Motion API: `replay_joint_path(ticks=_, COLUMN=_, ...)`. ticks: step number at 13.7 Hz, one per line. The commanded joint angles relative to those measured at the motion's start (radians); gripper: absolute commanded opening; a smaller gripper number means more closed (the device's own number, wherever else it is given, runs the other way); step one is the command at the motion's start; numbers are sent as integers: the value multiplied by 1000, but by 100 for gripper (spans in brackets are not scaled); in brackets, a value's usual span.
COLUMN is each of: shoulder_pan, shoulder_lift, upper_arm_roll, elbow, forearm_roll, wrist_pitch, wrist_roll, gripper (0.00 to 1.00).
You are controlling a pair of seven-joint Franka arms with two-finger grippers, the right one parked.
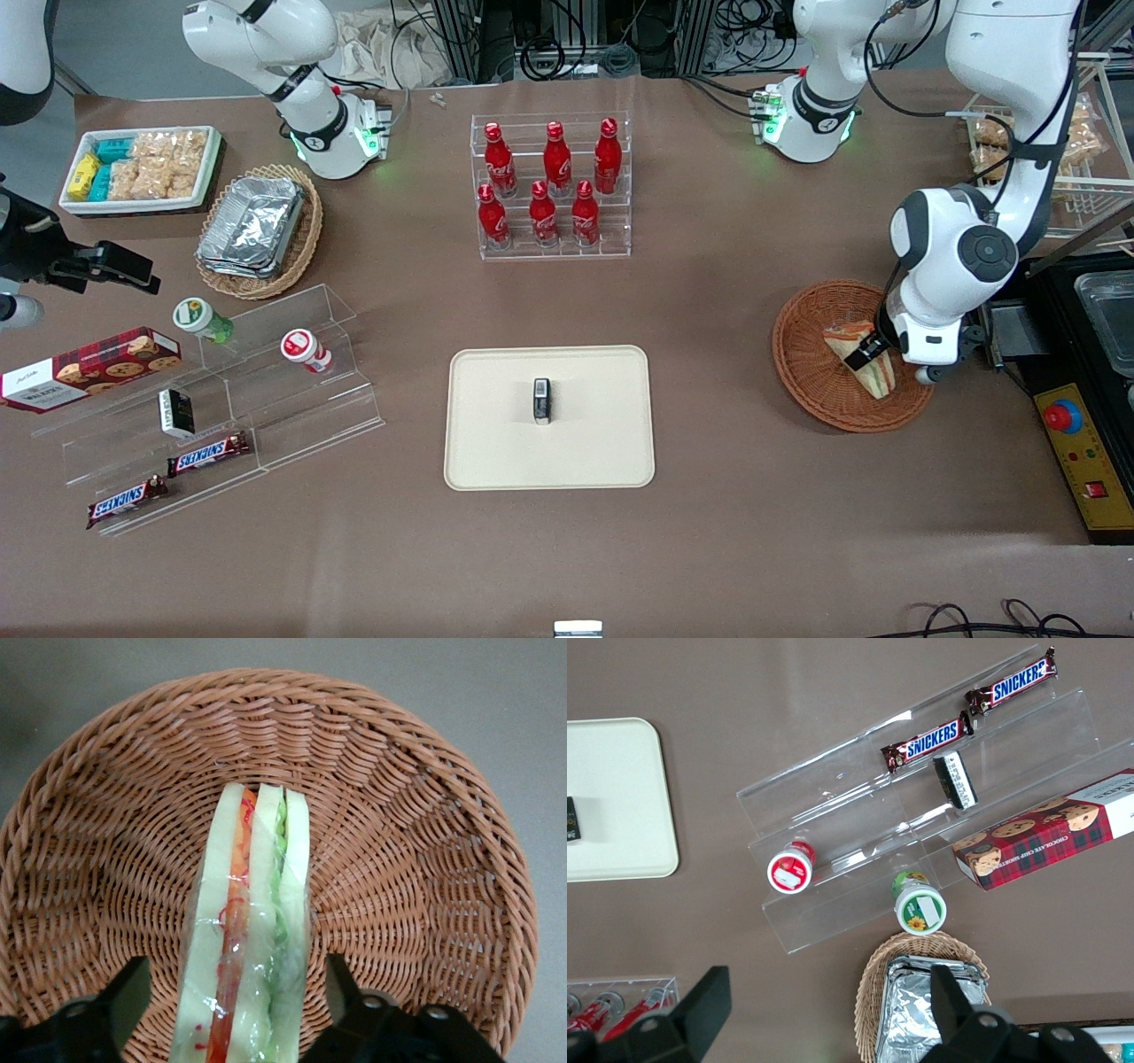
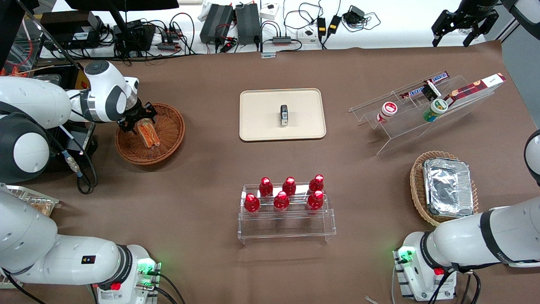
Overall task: Place sandwich from basket to tray
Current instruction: 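Close the left gripper on the sandwich's upright edge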
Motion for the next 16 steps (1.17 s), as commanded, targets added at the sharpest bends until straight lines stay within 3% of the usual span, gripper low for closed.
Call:
replay_joint_path(ticks=1, shoulder_pan=3, shoulder_lift=-22, upper_arm_roll=-4, elbow=-35, forearm_roll=14, wrist_pitch=41, wrist_roll=-13, gripper=64)
replay_joint_path(ticks=4, shoulder_pan=3, shoulder_lift=-22, upper_arm_roll=-4, elbow=-34, forearm_roll=14, wrist_pitch=41, wrist_roll=-11, gripper=47)
replay_joint_path(ticks=11, shoulder_pan=1, shoulder_lift=-60, upper_arm_roll=-1, elbow=-14, forearm_roll=14, wrist_pitch=12, wrist_roll=35, gripper=48)
replay_joint_path(ticks=13, shoulder_pan=3, shoulder_lift=-74, upper_arm_roll=12, elbow=41, forearm_roll=14, wrist_pitch=-77, wrist_roll=88, gripper=38)
replay_joint_path(ticks=16, shoulder_pan=3, shoulder_lift=-71, upper_arm_roll=10, elbow=225, forearm_roll=14, wrist_pitch=-325, wrist_roll=96, gripper=39)
